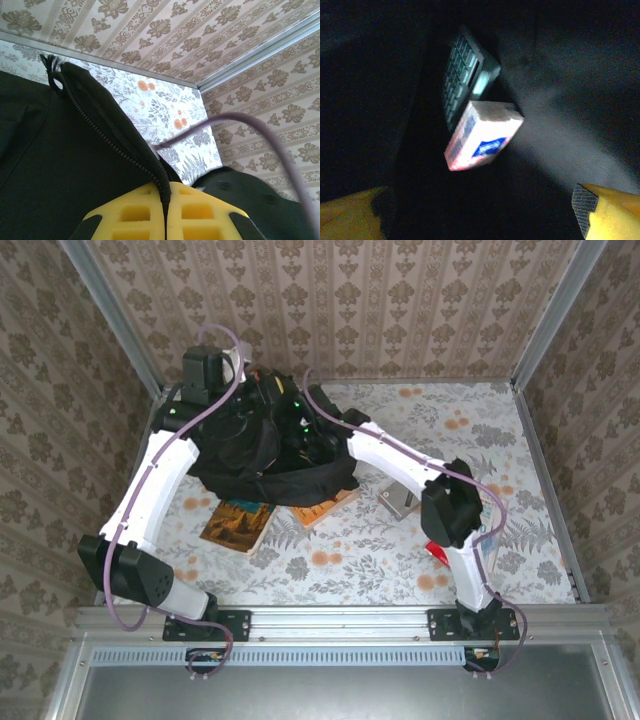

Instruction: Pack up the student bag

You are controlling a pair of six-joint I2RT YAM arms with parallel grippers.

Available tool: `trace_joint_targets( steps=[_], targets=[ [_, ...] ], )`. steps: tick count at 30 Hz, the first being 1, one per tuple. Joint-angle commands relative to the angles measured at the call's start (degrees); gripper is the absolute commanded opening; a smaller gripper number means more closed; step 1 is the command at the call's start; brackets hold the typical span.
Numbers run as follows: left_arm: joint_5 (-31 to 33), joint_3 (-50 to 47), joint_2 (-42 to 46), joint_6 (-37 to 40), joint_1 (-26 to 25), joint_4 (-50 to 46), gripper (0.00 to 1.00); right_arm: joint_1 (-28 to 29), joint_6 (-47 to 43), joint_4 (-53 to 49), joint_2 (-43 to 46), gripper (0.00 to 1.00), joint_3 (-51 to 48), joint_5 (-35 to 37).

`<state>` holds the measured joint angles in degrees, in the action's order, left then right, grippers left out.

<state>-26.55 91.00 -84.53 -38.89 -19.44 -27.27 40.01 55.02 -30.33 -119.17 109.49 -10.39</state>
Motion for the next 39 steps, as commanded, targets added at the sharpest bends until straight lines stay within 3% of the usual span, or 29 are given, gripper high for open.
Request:
trace_joint_targets(
  steps=[1, 7, 12, 14, 16, 19, 22, 27, 30, 33, 39],
  targets=[
    [-0.63, -0.94, 1.83, 0.22, 0.37, 4.23, 0.0, -0.17, -9.14, -7.49, 8.92, 0.97, -4.22, 7.04],
    [-0.68, -3.56, 1.83, 0.38, 0.21, 4.98, 0.0, -2.57, -12.89, -11.29, 23.19, 1.0, -15.83, 17.65],
    [-0.53, -5.21, 2.0, 0.47, -0.45, 5.21, 0.0, -14.91, -8.75, 2.36, 38.88, 1.0, -38.04, 7.52],
    [-0.35, -5.48, 2.16, 0.45, -1.0, 5.18, 0.0, -19.39, -9.3, 2.37, 43.0, 1.0, -42.75, 4.52],
    [-0.13, -5.69, 2.42, 0.64, -1.54, 4.91, 0.0, -22.01, -10.81, -1.01, 45.99, 1.0, -46.09, 7.64],
    [0.99, -6.63, 3.3, 1.01, -2.39, 4.71, 0.0, -24.69, -12.92, -9.56, 48.07, 1.0, -48.11, 15.97],
    [1.81, -8.29, 4.2, 1.23, -2.94, 5.46, 0.0, -28.83, -13.38, -9.99, 51.72, 1.0, -53.99, 19.88],
    [2.0, -8.83, 4.49, 1.7, -2.71, 5.6, 0.0, -44.6, -7.15, -8.54, 57.28, 1.0, -65.42, 17.05],
    [1.52, -9.08, 4.64, 1.46, -2.44, 5.95, 0.0, -49.23, -6.15, -10.92, 59.64, 1.0, -68.06, 24.46],
    [1.33, -9.44, 4.82, 1.32, -2.12, 6.28, 0.0, -53.0, -3.16, -16.32, 58.45, 1.0, -67.79, 30.78],
    [0.44, -9.71, 4.9, 0.59, -1.52, 6.99, 0.0, -60.73, -2.49, -16.16, 54.39, 1.0, -71.44, 30.86]
  ],
)
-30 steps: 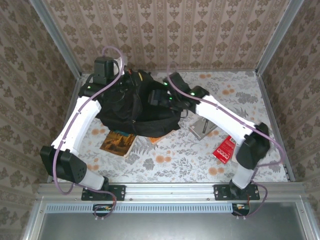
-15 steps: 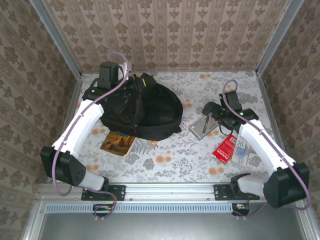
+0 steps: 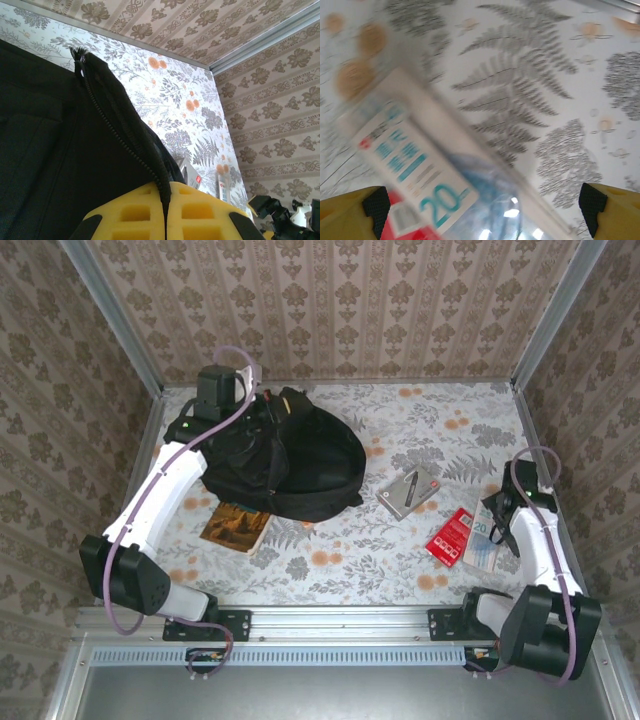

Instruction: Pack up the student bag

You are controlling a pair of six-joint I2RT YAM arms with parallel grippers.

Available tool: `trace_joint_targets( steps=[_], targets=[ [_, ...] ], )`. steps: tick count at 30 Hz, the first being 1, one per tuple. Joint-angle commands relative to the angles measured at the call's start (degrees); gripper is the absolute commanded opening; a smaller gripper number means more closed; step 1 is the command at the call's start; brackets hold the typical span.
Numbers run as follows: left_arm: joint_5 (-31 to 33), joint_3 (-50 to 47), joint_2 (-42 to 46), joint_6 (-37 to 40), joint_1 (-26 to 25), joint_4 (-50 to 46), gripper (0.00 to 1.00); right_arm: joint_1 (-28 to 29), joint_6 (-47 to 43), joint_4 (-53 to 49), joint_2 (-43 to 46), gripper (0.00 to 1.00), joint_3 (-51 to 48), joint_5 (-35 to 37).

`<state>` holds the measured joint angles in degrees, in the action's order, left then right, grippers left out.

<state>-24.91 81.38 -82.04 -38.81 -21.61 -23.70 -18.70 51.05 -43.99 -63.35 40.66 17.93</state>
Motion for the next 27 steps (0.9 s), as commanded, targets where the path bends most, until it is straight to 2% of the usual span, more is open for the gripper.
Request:
trace_joint_targets(
  steps=[1, 4, 8, 10, 15, 19, 22, 27],
  targets=[
    [-1.23, -0.09, 2.39, 0.4, 0.71, 3.4, 0.0, -3.27, 0.95, -0.87, -1.95, 1.0, -3.91, 0.79],
    [-1.41, -0.09, 2.24, 0.25, 0.78, 3.58, 0.0, -6.13, -3.23, 5.37, -4.94, 1.0, -6.48, -7.72],
    [-1.58, -0.16, 2.0, 0.14, 0.86, 3.69, 0.0, -6.15, -8.19, 12.73, -10.37, 1.0, -6.78, -20.26],
    [-1.7, -0.16, 1.89, 0.03, 0.95, 3.85, 0.0, -5.09, -8.37, 15.48, -11.69, 1.0, -6.83, -22.99],
    [-2.15, -0.26, 1.48, -0.43, 1.47, 4.19, 0.0, 3.67, -8.02, 20.65, -13.56, 1.0, -7.27, -26.93],
    [-2.61, -0.17, 1.04, -0.64, 1.66, 4.31, 0.0, 10.84, -8.83, 19.74, -15.92, 1.0, -4.26, -29.23],
    [-2.58, -0.35, 1.13, -0.49, 1.74, 4.32, 0.0, 14.08, -10.17, 21.17, -19.28, 1.0, -4.0, -35.54],
    [-2.47, -0.26, 1.18, -0.26, 1.83, 4.11, 0.0, 18.21, -14.02, 22.77, -18.82, 0.99, -5.08, -43.67]
  ],
)
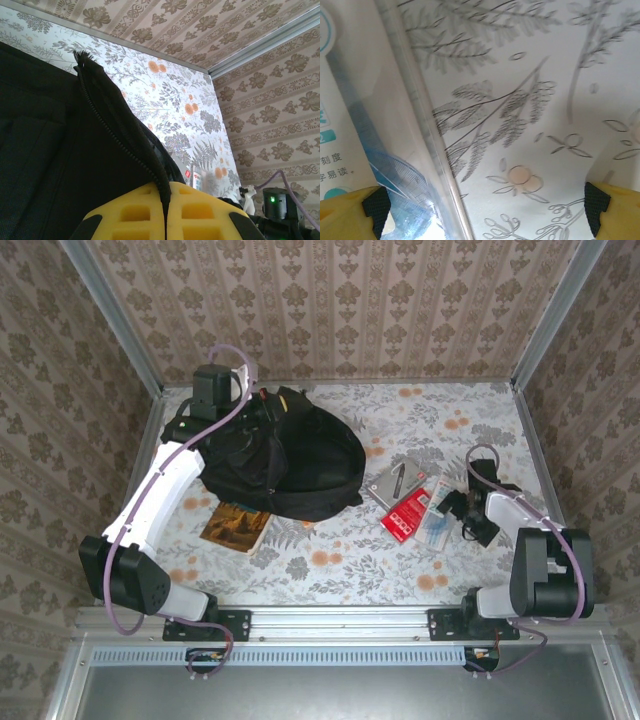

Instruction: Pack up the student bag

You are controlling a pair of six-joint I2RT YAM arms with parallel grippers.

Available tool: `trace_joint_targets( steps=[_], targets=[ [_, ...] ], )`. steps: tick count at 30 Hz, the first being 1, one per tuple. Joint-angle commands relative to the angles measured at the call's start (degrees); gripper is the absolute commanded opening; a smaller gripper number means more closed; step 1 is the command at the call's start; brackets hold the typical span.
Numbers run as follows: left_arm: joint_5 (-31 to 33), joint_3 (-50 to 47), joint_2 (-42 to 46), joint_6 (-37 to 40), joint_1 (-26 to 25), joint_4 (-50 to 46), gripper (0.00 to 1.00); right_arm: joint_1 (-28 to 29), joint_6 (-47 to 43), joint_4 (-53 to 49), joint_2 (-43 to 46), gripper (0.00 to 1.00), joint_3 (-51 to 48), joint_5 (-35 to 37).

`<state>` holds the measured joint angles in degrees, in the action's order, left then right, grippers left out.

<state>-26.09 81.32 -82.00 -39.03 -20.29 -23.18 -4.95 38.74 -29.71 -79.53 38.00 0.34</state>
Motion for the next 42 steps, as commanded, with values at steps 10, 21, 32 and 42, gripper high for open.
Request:
trace_joint_targets(
  steps=[10, 21, 32, 42],
  targets=[
    [-1.34, -0.35, 1.16, -0.26, 0.65, 3.7, 0.0, 5.12, -3.19, 6.46, 9.29, 0.99, -3.19, -22.58],
    [-1.34, -0.55, 1.8, -0.22, 0.58, 3.83, 0.0, -1.96, -1.25, 7.01, 2.96, 1.0, 1.04, -14.85],
    [-1.42, -0.55, 1.93, -0.33, 0.61, 3.93, 0.0, -0.81, 2.46, 14.59, -8.63, 1.0, 4.94, -29.2],
    [-1.42, -0.55, 1.75, -0.35, 0.61, 3.93, 0.0, 7.29, 8.34, 20.76, -4.56, 1.0, 1.43, -35.55]
  ],
)
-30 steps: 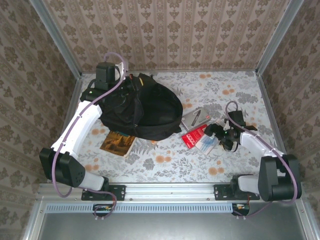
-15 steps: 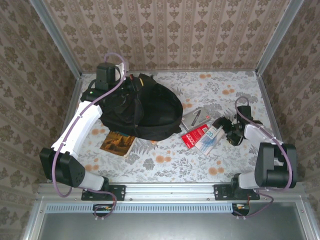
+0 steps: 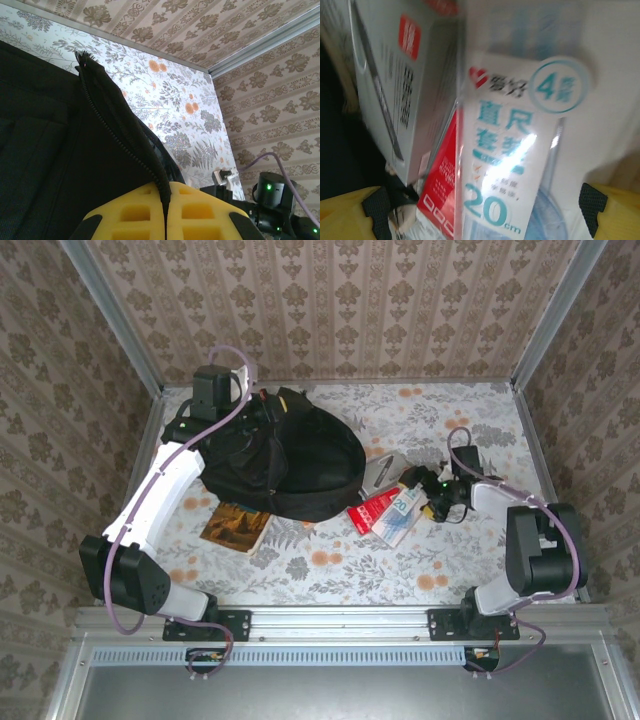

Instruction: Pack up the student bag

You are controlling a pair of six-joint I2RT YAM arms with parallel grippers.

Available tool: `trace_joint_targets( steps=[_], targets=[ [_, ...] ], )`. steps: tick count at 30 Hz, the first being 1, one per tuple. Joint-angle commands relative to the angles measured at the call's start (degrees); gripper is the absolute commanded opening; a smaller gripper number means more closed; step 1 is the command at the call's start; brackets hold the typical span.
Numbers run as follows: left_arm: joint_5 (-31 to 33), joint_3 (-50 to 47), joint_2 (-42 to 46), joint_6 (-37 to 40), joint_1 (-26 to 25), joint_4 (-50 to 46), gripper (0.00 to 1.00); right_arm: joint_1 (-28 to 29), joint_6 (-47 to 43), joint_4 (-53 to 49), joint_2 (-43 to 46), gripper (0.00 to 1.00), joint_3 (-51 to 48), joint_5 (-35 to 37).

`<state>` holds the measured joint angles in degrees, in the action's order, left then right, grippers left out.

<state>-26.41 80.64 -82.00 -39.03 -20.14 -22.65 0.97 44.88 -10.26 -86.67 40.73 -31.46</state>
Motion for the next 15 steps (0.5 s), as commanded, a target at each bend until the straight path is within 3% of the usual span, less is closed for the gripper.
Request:
trace_joint_targets(
  steps=[1, 3, 9, 15],
  targets=[
    [-1.04, 0.13, 1.76, -0.27, 0.45, 3.34, 0.0, 1.42, 1.63, 0.6, 3.5, 1.0, -1.52, -3.61],
    [-1.1, 0.14, 1.75, -0.3, 0.45, 3.37, 0.0, 1.08, -0.08, -1.68, 5.52, 1.0, -1.66, -2.52],
    [-1.36, -0.1, 1.58, -0.7, 0.41, 3.7, 0.0, -2.39, -4.9, -11.49, 12.54, 1.0, 0.83, 13.18],
    [-1.26, -0.08, 1.82, -0.46, 0.45, 3.5, 0.0, -6.34, -5.89, -10.76, 5.29, 1.0, 5.25, 11.97]
  ],
)
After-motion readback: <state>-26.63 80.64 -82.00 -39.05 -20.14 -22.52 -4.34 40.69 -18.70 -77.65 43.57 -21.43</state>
